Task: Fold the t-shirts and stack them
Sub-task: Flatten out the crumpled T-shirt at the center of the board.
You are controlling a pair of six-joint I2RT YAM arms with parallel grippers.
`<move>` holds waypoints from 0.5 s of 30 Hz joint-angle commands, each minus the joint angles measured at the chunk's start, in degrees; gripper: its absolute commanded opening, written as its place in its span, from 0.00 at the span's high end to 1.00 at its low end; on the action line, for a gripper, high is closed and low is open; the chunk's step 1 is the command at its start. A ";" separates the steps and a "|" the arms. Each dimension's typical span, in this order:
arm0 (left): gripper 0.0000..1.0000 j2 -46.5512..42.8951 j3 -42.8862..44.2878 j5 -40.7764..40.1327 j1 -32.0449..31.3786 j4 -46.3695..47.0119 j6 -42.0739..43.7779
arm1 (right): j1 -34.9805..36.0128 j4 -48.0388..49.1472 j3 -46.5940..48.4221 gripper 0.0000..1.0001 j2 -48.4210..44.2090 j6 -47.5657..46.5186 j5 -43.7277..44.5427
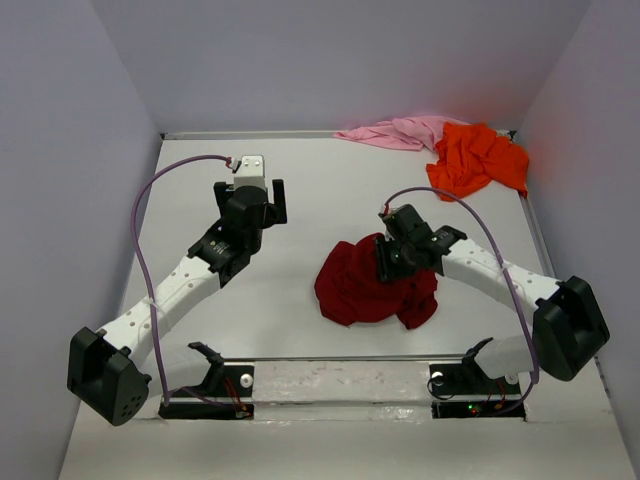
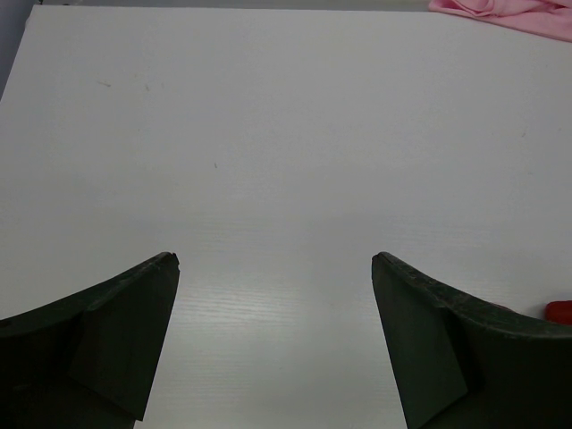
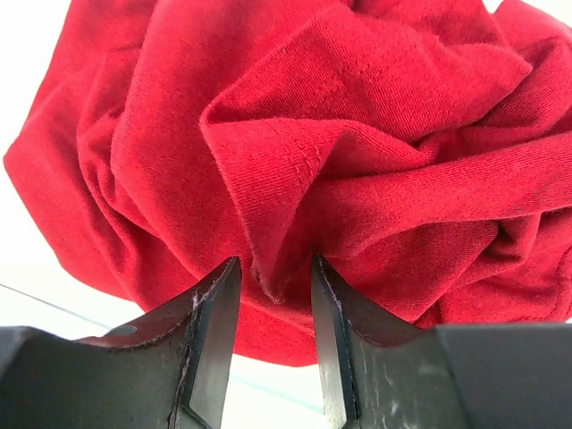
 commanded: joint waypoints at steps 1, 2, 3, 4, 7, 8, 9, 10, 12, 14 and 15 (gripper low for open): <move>0.01 -0.66 1.58 0.01 0.08 0.75 0.03 | 0.65 1.65 -1.06 0.57 -0.87 0.37 0.36; 0.01 -0.74 1.58 0.01 0.08 0.75 0.03 | 0.65 1.65 -1.15 0.57 -0.78 0.37 0.44; 0.01 -0.74 1.58 0.09 0.08 0.75 0.03 | 0.65 1.73 -1.15 0.58 -0.69 0.37 0.44; 0.01 -0.66 1.58 0.09 0.08 0.75 -0.06 | 0.65 1.82 -1.06 0.59 -0.69 0.29 0.44; 0.01 -0.66 1.58 0.18 0.08 0.75 -0.15 | 0.65 1.91 -0.89 0.64 -0.61 0.20 0.53; 0.01 -0.66 1.58 0.27 0.08 0.83 -0.06 | 0.65 2.00 -0.80 0.64 -0.52 0.29 0.53; 0.01 -0.66 1.58 0.27 0.08 0.75 -0.06 | 0.65 1.91 -0.54 0.64 -0.43 0.20 0.53; 0.01 -0.57 1.58 0.27 0.08 0.83 -0.06 | 0.65 1.91 -0.45 0.62 -0.34 0.20 0.62; 0.01 -0.57 1.58 0.36 0.08 0.75 -0.15 | 0.65 1.82 -0.19 0.61 -0.17 0.02 0.45; 0.01 -0.57 1.58 0.45 0.08 0.75 -0.24 | 0.65 1.56 0.60 0.60 -0.17 0.02 0.27; 0.01 -0.48 1.58 0.45 0.08 0.75 -0.15 | 0.65 1.38 0.78 0.60 -0.17 0.02 0.10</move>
